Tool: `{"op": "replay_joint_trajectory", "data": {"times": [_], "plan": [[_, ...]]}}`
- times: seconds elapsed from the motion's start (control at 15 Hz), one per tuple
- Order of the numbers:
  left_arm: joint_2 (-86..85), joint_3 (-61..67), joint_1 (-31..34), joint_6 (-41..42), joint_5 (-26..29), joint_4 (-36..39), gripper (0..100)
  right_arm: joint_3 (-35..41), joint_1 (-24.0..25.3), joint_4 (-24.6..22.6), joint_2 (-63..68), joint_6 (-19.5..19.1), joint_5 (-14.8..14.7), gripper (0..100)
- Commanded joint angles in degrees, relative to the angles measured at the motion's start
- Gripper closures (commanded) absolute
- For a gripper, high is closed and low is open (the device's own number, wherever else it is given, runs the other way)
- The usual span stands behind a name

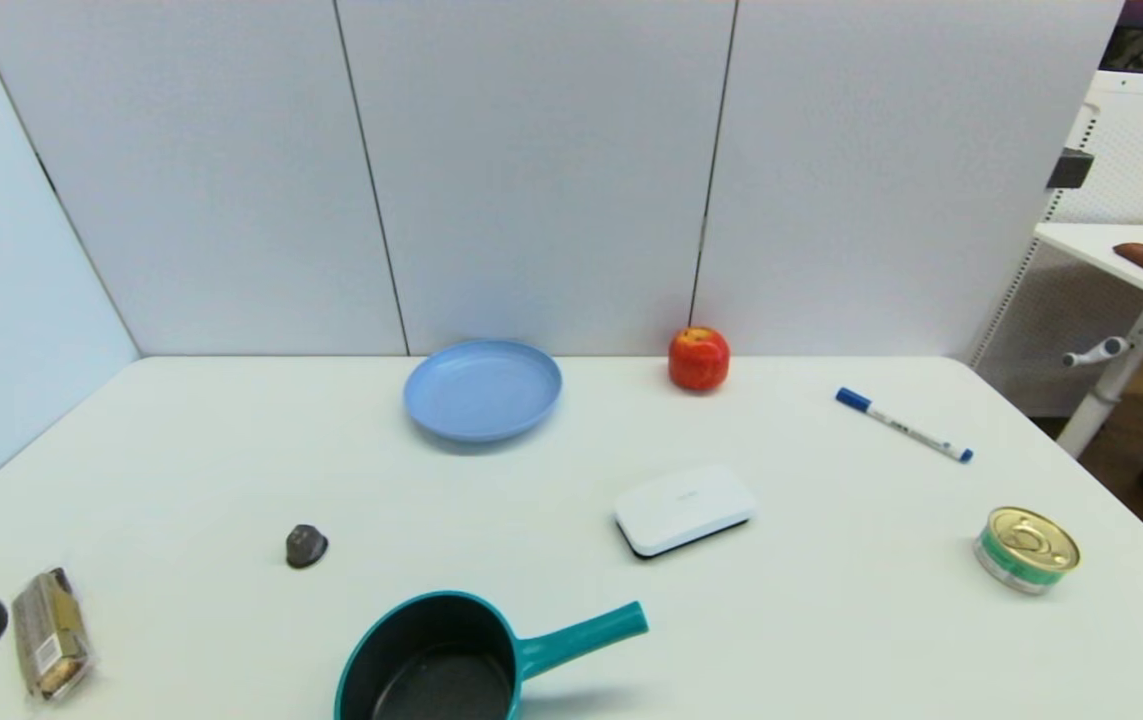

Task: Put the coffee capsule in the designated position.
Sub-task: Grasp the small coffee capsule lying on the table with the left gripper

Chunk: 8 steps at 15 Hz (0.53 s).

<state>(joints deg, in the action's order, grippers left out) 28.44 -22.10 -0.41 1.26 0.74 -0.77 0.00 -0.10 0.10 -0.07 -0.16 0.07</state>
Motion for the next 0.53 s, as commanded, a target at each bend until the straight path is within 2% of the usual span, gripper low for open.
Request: {"op": "replay_joint_trajectory", "data": {"times": [0.07, 0.33, 0.53], "plan": [[37.2, -32.0, -5.3, 0.8, 0.3, -12.7, 0, 0.0, 0.0, 0.0, 0.1, 0.0, 0.0, 0], [51.9, -46.6, -11.7, 0.4, 0.4, -36.9, 0, 0.0, 0.0, 0.0, 0.1, 0.0, 0.0, 0], [57.9, -54.6, -14.4, 0.4, 0.5, -50.3, 0, 0.0, 0.0, 0.0, 0.1, 0.0, 0.1, 0]]}}
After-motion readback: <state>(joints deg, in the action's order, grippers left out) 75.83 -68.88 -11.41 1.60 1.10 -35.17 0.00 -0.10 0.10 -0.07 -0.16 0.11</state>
